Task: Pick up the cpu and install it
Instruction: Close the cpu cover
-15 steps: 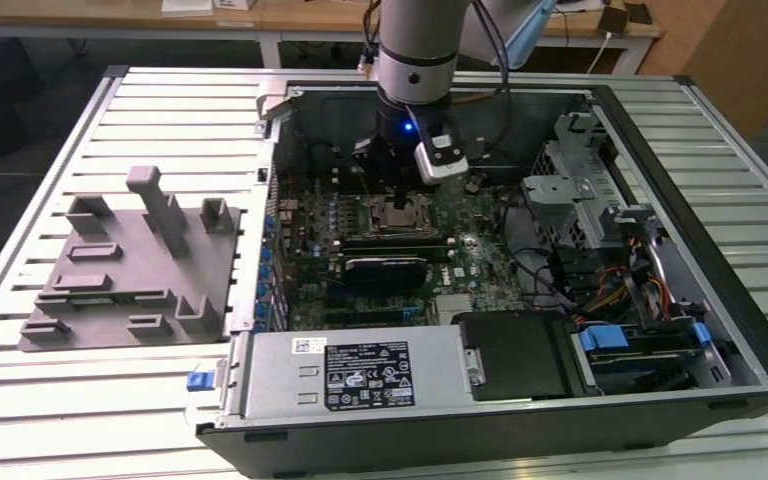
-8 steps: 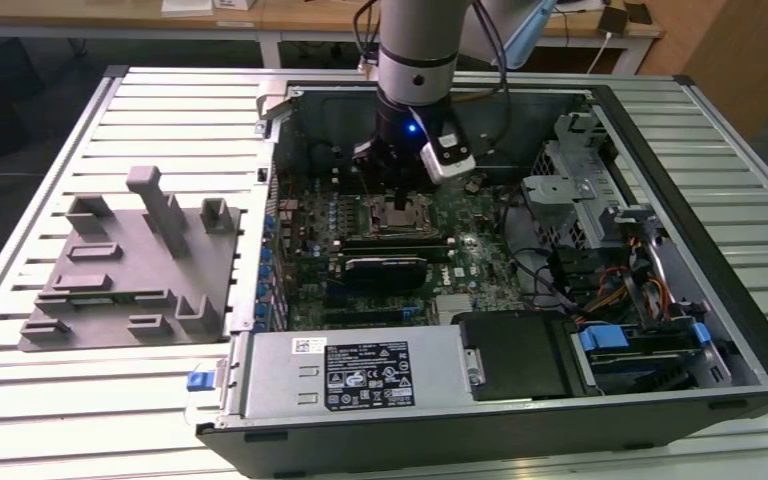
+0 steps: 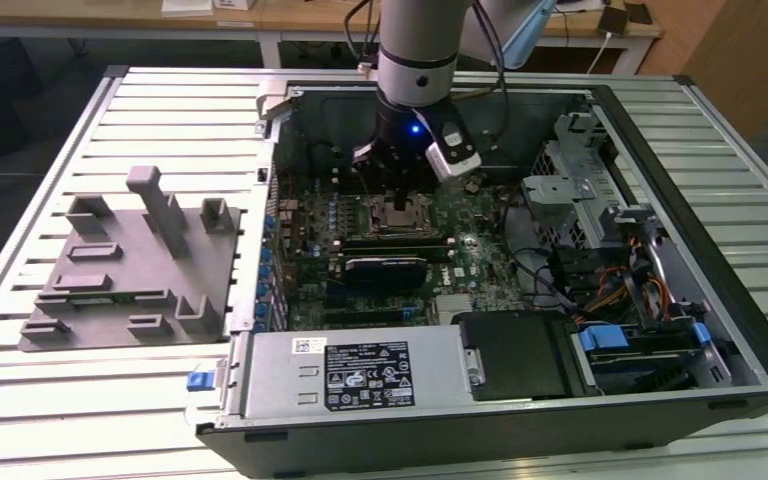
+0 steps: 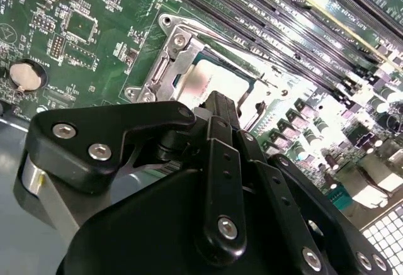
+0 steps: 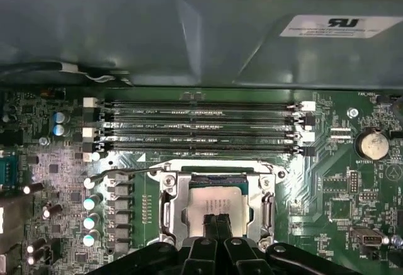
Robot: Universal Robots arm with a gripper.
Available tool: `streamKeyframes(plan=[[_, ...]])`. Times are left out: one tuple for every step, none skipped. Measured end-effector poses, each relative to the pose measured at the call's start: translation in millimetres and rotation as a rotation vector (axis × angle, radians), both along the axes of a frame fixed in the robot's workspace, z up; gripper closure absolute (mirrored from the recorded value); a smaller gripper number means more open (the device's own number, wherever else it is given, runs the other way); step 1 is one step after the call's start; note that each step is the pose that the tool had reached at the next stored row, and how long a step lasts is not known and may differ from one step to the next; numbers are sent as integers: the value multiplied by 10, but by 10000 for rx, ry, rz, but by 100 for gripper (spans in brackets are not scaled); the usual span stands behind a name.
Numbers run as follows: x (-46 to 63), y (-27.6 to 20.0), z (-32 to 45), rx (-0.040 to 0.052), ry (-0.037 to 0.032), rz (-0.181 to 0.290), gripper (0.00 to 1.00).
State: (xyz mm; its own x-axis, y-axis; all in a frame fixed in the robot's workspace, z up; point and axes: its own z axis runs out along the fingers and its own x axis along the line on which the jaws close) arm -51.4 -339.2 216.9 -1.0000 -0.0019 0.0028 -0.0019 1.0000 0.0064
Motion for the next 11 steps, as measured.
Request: streamKeyframes(plan=[[-11, 0, -2, 2, -2, 0, 89], [-28, 0, -4, 0, -6, 0, 89], [-48, 0, -7, -1, -11, 0, 89], [-66, 0, -10, 0, -14, -3, 89], [-83, 0, -13, -1, -14, -8, 89], [-97, 0, -17, -1, -15, -14, 89], [-109, 0, -22, -1, -14, -20, 89], [-122, 0, -28, -1, -14, -25, 89], [-134, 0, -34, -1, -14, -30, 89], [-147, -1, -41, -1, -14, -34, 89], [-166, -1, -47, -2, -14, -37, 89]])
